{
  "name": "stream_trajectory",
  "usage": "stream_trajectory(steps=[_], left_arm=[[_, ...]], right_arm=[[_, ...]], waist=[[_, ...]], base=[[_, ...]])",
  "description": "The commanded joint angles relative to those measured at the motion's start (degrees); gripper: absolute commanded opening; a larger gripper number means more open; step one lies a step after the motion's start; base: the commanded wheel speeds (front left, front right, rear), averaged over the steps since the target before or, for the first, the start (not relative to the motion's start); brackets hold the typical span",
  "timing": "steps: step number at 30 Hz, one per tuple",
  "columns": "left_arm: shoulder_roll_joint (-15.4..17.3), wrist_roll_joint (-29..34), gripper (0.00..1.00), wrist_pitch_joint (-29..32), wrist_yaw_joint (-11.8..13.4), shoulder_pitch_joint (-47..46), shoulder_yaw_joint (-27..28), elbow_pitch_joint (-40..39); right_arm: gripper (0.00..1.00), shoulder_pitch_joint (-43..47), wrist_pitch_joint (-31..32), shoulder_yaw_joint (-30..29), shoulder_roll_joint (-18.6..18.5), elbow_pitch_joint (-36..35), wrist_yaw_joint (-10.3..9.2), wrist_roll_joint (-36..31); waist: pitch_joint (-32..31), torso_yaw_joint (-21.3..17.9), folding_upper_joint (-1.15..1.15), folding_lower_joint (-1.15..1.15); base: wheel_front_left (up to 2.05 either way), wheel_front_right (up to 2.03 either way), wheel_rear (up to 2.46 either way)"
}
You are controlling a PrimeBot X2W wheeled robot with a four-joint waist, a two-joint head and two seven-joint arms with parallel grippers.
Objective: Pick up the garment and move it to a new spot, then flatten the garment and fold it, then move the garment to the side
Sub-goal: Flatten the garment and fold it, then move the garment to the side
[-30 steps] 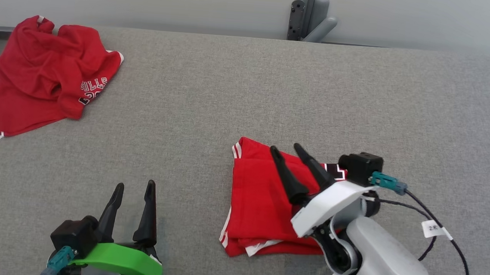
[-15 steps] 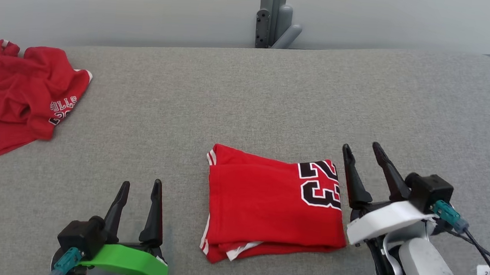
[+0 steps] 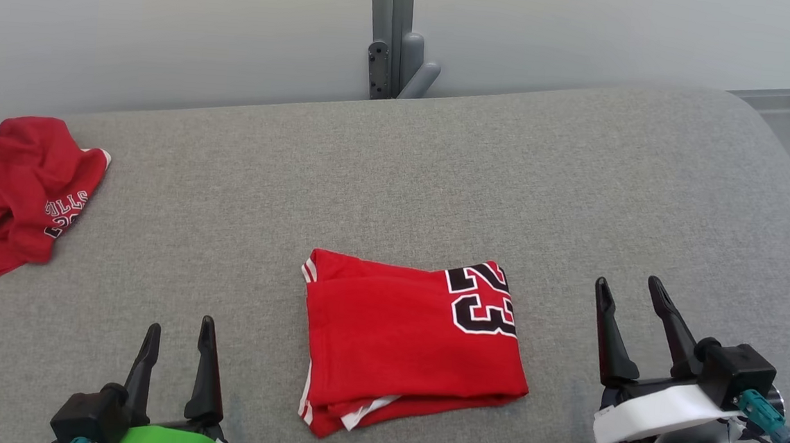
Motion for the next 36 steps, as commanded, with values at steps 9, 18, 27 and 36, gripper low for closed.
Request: stream_trajectory(steps=[9,18,27,36], left_arm=[[-1.55,3.69,1.00,0.03,-0.96,2.48,2.78,-1.38],[-2.29,5.44,1.00,0.02,-2.40,2.60,3.75,-0.78],[-2.66,6.38,1.00,0.02,-3.29,2.29,3.80,-0.40],[-2.92,6.88,1.00,0.02,-4.15,0.83,3.60,0.54]], right_arm=[[1.00,2.38,0.12,-1.86,0.11,-2.39,-0.01,-0.58],[1.00,2.18,0.46,-1.49,0.11,-1.39,-0.01,0.11],[1.00,-0.14,4.21,-2.09,0.11,1.63,-0.01,0.45],[1.00,-5.22,14.37,0.33,-2.75,8.80,-0.01,5.69]], waist=[[-0.98,0.49,0.14,0.00],[-1.37,1.55,0.14,0.00],[-1.06,3.03,0.14,0.00],[0.84,5.53,0.14,0.00]], base=[[0.00,0.00,0.00],[0.00,0.00,0.00],[0.00,0.00,0.00],[0.00,0.00,0.00]])
